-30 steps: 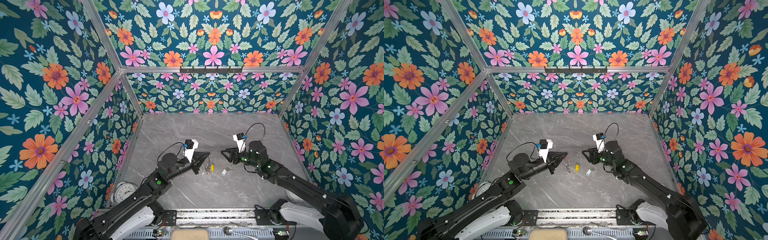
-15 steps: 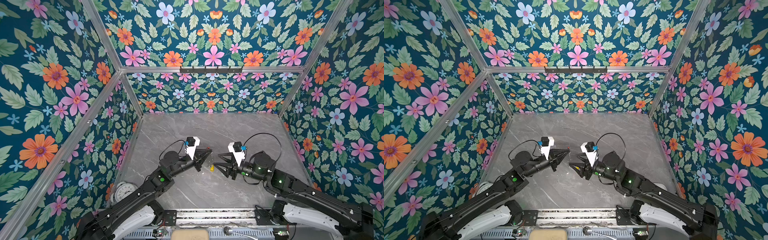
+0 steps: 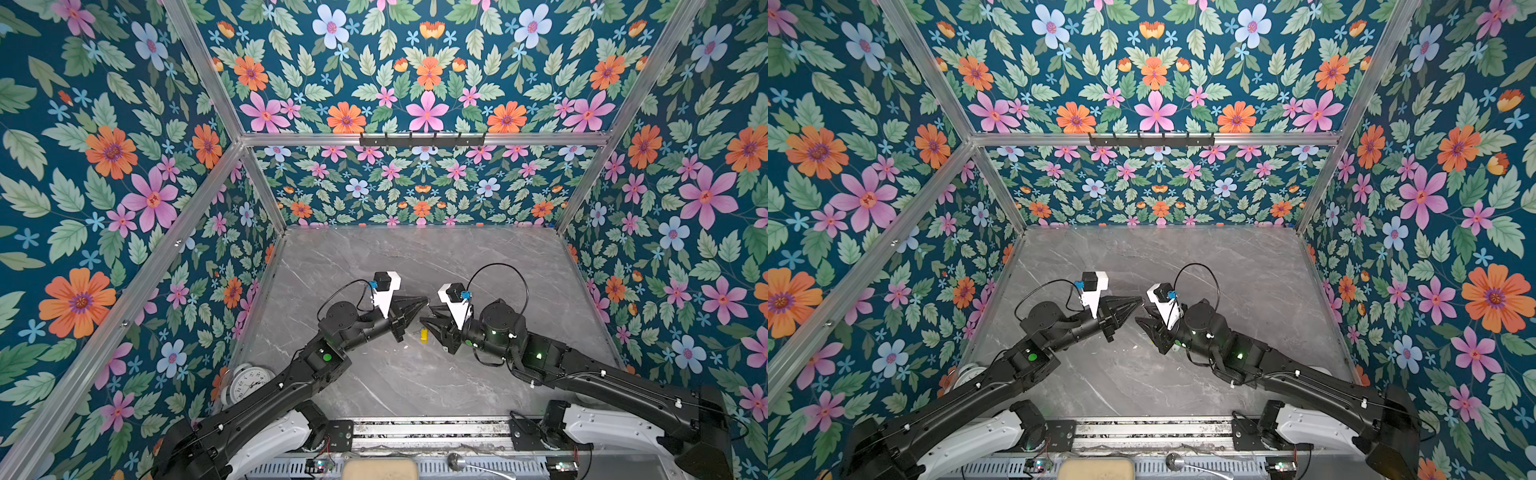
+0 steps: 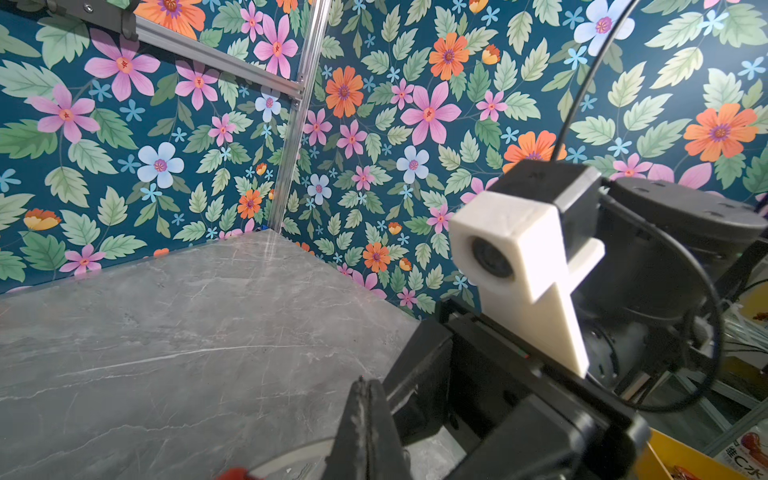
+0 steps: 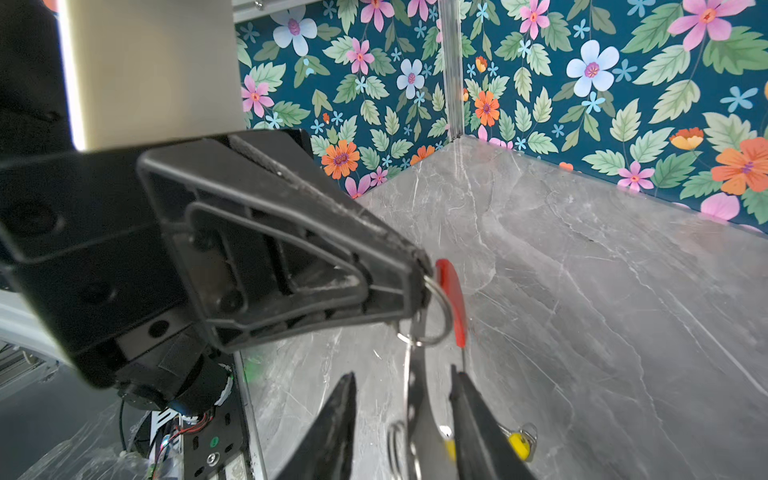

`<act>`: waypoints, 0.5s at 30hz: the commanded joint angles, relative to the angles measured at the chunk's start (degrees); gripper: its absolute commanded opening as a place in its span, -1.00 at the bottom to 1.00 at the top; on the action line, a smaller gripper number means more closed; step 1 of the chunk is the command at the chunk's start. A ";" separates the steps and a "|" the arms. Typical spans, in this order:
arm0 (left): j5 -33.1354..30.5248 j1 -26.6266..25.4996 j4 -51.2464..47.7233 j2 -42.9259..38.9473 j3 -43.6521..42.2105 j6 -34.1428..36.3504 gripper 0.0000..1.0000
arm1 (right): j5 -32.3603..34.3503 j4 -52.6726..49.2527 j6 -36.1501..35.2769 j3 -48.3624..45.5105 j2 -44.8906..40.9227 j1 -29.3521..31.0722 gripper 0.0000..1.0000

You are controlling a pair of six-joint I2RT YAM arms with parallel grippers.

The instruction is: Remove the keys from the keyring

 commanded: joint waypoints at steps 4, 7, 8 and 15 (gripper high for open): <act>0.69 0.05 2.99 0.22 0.04 -0.55 -1.00 | -1.52 -0.20 -0.66 0.24 -0.11 -0.39 -0.65; 0.67 0.05 3.00 0.22 0.01 -0.70 -1.00 | -1.98 -0.33 -0.66 0.08 -0.28 -0.65 -0.80; 0.51 -0.01 3.00 0.22 -0.12 -0.76 -1.00 | -2.19 -0.31 -0.66 -0.01 -0.37 -0.75 -0.86; -0.47 0.05 2.74 0.29 -0.48 -0.76 -1.00 | -5.63 -0.68 0.49 -0.62 -1.31 -2.27 -1.00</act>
